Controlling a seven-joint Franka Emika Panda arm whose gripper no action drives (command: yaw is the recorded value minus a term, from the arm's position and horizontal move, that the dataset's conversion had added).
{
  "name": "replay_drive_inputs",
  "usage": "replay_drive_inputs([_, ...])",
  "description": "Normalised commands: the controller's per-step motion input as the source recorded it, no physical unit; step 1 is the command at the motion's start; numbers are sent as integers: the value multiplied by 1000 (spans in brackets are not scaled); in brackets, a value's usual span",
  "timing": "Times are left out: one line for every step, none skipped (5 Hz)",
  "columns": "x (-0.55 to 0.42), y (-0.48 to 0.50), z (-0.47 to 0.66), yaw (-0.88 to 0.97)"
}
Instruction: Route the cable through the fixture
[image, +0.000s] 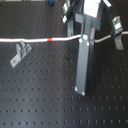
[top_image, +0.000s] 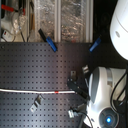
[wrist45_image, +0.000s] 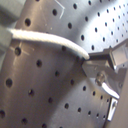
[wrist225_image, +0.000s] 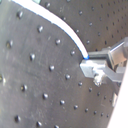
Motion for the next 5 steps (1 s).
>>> replay_drive_inputs([3, 4, 440, -1000])
replay_drive_inputs([3, 4, 443, -1000])
replay_drive_inputs([3, 4, 446, -1000])
replay_drive_inputs([3, 4, 449, -1000])
replay_drive_inputs([2, 0, 257, -1000])
